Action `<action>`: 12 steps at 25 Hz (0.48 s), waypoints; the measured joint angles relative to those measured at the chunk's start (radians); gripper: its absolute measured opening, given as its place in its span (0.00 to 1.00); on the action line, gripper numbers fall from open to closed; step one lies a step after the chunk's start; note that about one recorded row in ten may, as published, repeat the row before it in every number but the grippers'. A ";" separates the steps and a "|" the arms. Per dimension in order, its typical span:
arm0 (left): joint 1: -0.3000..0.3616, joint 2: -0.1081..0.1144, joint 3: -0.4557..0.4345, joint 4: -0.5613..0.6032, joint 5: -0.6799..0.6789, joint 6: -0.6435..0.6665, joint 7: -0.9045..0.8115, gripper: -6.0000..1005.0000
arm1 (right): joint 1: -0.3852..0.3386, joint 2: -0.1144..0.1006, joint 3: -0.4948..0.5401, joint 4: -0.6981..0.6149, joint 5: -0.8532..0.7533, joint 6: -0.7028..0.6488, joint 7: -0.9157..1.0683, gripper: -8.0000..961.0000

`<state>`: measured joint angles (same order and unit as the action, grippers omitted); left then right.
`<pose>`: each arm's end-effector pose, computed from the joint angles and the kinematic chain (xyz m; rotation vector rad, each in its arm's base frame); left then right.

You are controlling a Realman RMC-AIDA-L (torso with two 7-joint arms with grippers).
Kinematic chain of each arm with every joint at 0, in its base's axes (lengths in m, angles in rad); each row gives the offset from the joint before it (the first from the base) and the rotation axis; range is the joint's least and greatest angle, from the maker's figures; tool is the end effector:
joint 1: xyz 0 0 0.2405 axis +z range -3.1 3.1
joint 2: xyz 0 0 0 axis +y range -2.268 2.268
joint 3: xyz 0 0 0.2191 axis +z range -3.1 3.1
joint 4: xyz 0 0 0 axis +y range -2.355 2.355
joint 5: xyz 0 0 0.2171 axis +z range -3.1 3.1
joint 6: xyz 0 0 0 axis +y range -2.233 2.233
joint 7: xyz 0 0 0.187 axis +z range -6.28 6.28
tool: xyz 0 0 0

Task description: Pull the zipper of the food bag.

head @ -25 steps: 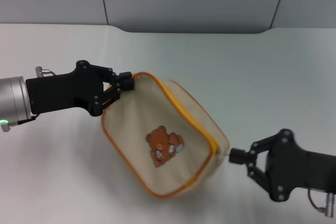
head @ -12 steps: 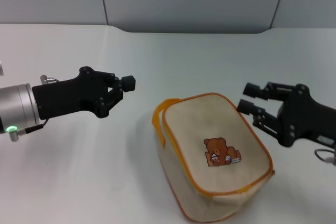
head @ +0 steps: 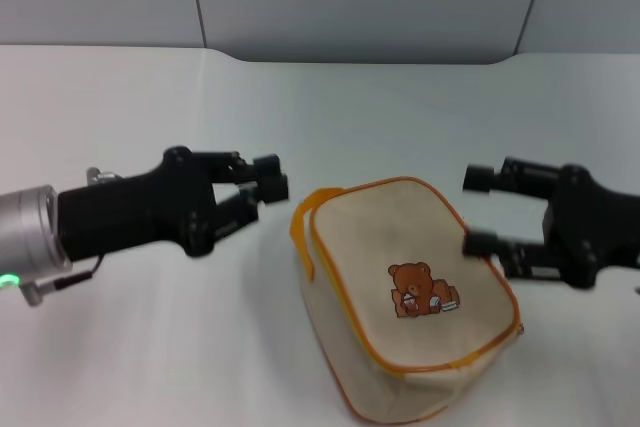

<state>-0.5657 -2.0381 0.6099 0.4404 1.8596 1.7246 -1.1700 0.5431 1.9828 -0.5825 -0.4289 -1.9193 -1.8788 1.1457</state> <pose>-0.1943 0.3175 -0.0117 -2.6933 -0.4536 -1.0838 0.2023 0.2928 0.0085 -2.7831 0.3861 1.1244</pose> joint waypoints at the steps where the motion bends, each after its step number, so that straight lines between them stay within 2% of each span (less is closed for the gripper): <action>1: 0.002 -0.001 0.003 0.000 0.002 0.025 -0.002 0.14 | 0.005 -0.005 -0.018 -0.004 -0.014 -0.015 0.005 0.61; 2: 0.009 -0.006 0.028 0.000 0.010 0.081 -0.008 0.14 | 0.007 -0.007 -0.034 -0.011 -0.027 -0.027 0.008 0.73; 4: 0.013 -0.008 0.060 0.000 0.012 0.095 -0.010 0.16 | 0.009 -0.005 -0.066 -0.032 -0.056 -0.039 0.012 0.76; 8: 0.021 -0.006 0.130 0.000 0.013 0.095 -0.010 0.30 | 0.004 0.008 -0.083 -0.054 -0.076 -0.028 0.012 0.82; 12: 0.027 0.000 0.140 0.000 0.014 0.100 -0.010 0.45 | 0.001 0.011 -0.083 -0.056 -0.077 -0.020 0.008 0.82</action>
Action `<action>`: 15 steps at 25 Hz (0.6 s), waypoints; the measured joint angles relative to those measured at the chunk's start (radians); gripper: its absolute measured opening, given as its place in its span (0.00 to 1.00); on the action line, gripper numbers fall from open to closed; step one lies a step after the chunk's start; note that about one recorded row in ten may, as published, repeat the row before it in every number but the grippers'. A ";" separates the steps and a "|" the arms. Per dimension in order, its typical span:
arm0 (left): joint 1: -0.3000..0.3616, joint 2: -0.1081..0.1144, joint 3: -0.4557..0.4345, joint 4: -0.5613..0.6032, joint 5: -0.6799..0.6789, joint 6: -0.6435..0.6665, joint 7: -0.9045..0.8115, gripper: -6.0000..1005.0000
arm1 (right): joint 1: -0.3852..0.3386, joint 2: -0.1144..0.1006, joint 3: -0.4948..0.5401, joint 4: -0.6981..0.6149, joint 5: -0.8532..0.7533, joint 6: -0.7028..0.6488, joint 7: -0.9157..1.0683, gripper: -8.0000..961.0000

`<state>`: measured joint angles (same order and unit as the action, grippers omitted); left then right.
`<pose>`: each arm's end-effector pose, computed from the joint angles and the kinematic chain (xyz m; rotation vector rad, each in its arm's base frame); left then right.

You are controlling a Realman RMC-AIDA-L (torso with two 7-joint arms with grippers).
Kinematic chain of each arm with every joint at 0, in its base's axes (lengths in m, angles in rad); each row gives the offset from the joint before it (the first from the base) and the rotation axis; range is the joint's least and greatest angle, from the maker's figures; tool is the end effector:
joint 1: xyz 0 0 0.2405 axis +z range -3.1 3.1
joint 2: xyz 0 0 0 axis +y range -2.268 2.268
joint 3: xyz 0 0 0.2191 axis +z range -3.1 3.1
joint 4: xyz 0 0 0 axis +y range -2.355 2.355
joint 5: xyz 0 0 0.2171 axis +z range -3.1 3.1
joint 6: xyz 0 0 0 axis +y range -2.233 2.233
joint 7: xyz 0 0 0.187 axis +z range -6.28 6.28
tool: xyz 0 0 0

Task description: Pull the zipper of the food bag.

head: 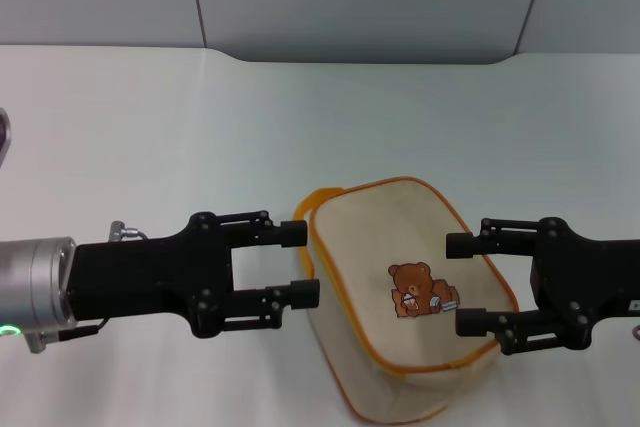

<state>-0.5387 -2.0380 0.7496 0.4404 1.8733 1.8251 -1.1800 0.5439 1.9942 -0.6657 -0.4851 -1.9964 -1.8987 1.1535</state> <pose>-0.1915 0.2806 -0.0274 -2.8990 -0.4442 -1.0946 0.2048 0.2782 -0.0052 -2.9556 0.3452 0.9947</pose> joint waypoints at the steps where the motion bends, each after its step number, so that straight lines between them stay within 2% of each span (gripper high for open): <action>1: 0.001 0.000 0.000 0.000 0.000 0.000 0.000 0.48 | 0.000 0.000 0.000 -0.001 0.000 0.002 0.000 0.82; 3: 0.002 0.001 0.002 0.000 0.000 0.002 0.000 0.55 | 0.000 0.001 0.000 -0.002 0.000 0.004 -0.001 0.82; 7: 0.003 0.001 0.005 0.000 0.001 0.003 0.000 0.78 | 0.000 0.002 0.002 -0.003 -0.001 0.004 -0.003 0.82; 15: 0.007 0.000 0.005 0.000 0.001 0.008 0.000 0.82 | 0.001 0.003 0.008 -0.003 0.000 0.004 -0.013 0.82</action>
